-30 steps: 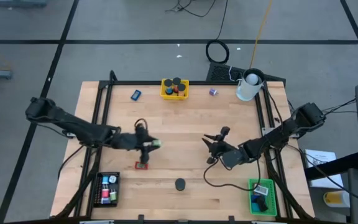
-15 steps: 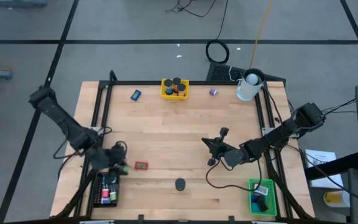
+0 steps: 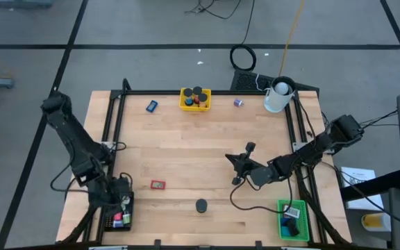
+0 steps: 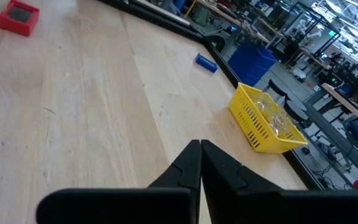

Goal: Pick & Place Office items
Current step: Put the green charger adapter into the black bin, then put the red charger adapter into the green bin

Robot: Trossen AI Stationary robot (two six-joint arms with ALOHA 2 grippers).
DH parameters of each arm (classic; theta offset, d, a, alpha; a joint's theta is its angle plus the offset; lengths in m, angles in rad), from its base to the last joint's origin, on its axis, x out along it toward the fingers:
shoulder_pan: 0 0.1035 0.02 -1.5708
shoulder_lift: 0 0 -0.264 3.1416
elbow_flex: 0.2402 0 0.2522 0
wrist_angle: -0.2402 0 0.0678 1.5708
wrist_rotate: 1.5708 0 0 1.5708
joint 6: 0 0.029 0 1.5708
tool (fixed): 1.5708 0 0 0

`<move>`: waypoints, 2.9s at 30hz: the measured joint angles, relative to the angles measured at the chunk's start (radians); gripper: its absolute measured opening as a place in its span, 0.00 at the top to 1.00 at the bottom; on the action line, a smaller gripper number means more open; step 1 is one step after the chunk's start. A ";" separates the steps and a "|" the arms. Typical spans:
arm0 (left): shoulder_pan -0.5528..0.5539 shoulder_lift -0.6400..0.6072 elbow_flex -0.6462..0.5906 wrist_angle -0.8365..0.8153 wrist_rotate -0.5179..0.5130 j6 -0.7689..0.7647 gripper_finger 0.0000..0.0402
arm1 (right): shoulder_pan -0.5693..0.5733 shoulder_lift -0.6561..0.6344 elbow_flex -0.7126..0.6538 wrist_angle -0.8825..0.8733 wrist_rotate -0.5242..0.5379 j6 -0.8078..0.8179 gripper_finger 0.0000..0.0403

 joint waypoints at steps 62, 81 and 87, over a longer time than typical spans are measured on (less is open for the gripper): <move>0.390 -0.009 0.001 0.214 -0.401 1.053 0.87 | 0.000 0.000 0.000 -0.006 -0.001 0.023 0.99; 0.652 0.103 0.001 0.220 -0.280 1.104 0.95 | 0.000 0.000 -0.001 -0.006 -0.001 0.030 0.99; 0.634 0.182 0.001 0.220 -0.243 1.052 0.83 | 0.000 0.000 -0.001 -0.006 -0.001 0.030 0.99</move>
